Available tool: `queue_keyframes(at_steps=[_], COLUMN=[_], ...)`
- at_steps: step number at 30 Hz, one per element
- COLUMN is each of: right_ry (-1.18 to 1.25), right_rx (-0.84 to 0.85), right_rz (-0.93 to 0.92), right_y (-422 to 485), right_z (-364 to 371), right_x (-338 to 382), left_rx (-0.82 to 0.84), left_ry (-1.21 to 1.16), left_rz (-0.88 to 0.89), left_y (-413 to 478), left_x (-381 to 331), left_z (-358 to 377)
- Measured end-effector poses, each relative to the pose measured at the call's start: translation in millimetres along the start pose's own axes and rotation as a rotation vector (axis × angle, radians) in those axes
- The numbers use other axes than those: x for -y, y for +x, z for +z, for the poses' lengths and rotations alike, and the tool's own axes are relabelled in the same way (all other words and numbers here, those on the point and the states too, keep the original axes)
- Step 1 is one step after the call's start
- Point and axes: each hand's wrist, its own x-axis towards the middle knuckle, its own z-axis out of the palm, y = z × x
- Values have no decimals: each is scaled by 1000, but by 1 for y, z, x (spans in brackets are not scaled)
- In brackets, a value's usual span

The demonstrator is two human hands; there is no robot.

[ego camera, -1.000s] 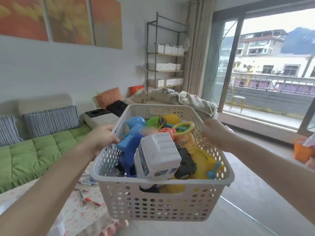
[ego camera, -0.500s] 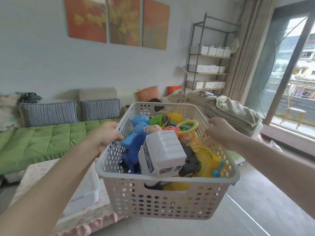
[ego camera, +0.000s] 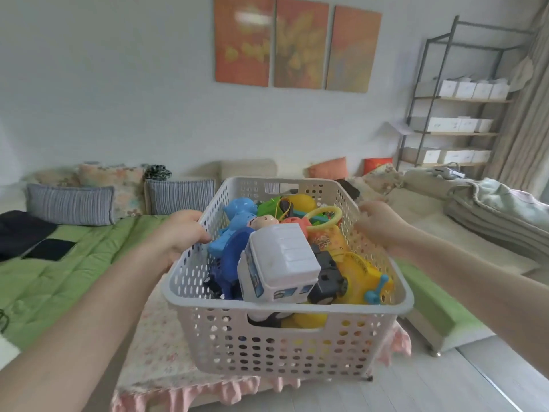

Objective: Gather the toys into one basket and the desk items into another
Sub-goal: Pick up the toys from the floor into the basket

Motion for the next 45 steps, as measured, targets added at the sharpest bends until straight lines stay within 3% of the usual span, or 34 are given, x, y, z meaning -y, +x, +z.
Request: queue_keyframes(at_steps=[13, 31, 45], right_ry=[13, 0, -37], right_rx=[103, 270, 302], right_rz=[-71, -234, -127], right_y=[15, 147, 213], right_z=[131, 265, 408], right_x=[85, 158, 195], left_rx=[-112, -314, -283], left_ry=[18, 69, 43], left_rz=[-120, -203, -219], left_y=[32, 141, 264], left_x=[99, 177, 276], left_z=[-101, -171, -226])
